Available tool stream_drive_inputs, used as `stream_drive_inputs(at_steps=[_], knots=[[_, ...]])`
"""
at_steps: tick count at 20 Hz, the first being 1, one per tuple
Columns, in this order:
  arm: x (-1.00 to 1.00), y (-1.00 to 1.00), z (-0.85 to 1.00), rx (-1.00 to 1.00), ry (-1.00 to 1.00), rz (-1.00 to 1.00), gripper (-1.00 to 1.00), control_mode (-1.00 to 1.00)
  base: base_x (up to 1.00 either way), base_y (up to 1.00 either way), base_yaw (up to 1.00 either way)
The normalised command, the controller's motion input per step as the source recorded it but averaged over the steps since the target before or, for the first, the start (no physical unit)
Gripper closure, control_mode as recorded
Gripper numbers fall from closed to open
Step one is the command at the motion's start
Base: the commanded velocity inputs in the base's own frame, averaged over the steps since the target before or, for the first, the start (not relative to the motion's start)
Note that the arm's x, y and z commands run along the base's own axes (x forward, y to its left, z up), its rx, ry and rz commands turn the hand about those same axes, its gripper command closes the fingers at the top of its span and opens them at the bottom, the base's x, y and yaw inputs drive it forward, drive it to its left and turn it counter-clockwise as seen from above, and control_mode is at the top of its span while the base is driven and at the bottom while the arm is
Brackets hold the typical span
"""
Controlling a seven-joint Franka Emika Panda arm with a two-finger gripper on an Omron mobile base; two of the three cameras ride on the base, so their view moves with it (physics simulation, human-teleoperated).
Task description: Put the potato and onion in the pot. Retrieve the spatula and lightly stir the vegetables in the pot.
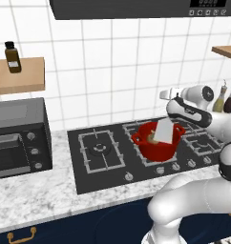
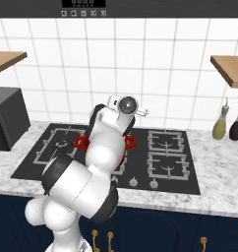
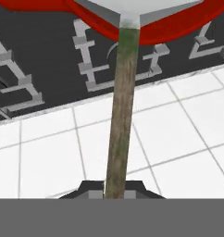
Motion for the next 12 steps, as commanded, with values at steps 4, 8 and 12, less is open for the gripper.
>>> stream_drive_inputs(at_steps=[4,8,12], knots=[[0.00,0.35,-0.32,-0.02,-0.01,0.00,1.00,-1.00,0.00,0.00,0.00],[0.00,0.57,-0.40,-0.07,-0.09,-0.01,1.00,-1.00,0.00,0.00,0.00],[0.00,0.42,-0.26,-0.06,-0.20,-0.21,1.00,-1.00,0.00,0.00,0.00]])
